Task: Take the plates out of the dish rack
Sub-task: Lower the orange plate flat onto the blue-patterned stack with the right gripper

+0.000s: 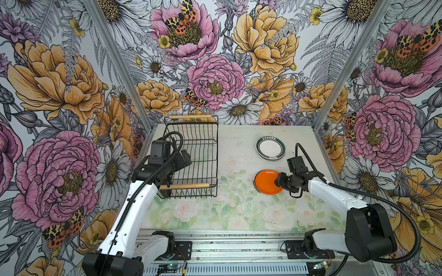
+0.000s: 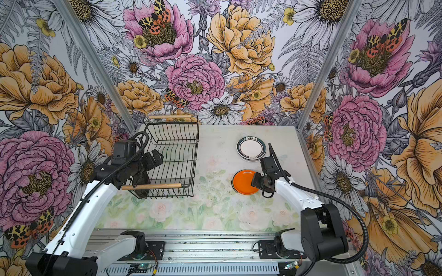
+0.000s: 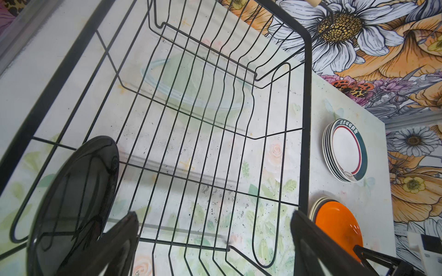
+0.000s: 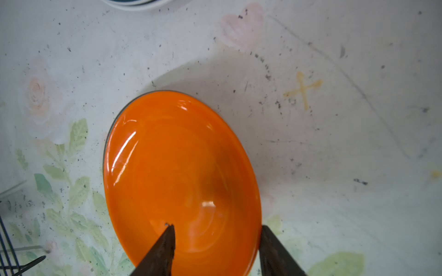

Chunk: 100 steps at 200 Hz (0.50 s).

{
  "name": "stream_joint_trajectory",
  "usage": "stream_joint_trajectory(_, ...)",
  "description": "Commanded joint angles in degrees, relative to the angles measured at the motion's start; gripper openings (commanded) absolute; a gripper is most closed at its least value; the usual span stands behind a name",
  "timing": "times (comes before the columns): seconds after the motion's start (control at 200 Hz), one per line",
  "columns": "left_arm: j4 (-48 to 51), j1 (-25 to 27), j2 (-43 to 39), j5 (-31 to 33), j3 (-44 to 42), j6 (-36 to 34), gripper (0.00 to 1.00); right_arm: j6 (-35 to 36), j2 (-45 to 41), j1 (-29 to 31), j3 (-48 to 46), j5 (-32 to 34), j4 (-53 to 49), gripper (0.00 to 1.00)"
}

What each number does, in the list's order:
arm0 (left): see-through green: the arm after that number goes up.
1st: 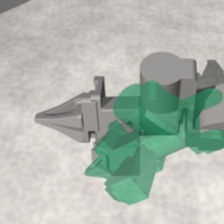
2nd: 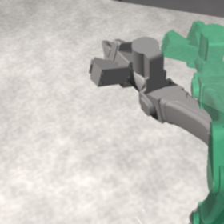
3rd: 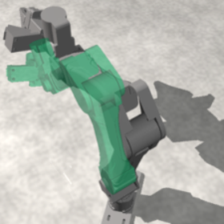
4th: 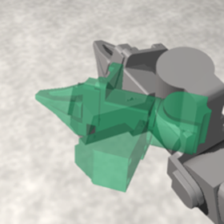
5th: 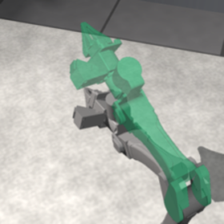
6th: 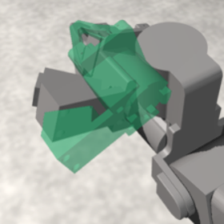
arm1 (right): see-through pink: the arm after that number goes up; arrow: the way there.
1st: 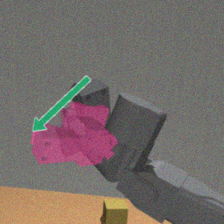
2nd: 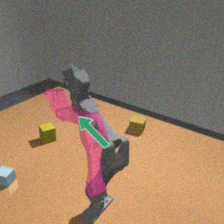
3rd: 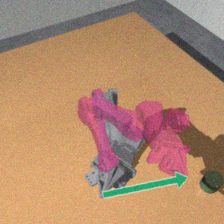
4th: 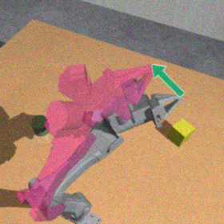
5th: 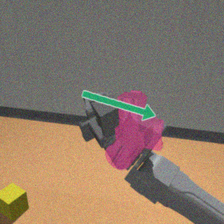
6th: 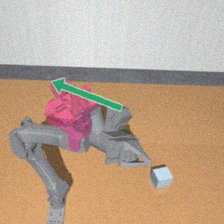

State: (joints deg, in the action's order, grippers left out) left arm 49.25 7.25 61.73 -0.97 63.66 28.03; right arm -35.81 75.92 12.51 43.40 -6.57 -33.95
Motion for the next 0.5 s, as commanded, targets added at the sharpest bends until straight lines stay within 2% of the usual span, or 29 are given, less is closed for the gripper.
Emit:
stream_joint_trajectory(0.0,1.25,-0.70,-0.23,1.79,1.26,-1.14,0.99,1.22,0.85,1.34,2.63,4.50,-2.25,0.61)
stream_joint_trajectory(0.24,4.51,-1.76,0.74,3.95,2.27,-1.18,0.99,1.27,2.63,3.03,3.99,5.88,-2.69,0.61)
stream_joint_trajectory(0.495,8.15,-5.67,0.93,4.38,2.75,-1.37,0.99,1.59,4.80,4.13,4.84,6.56,-2.61,0.62)
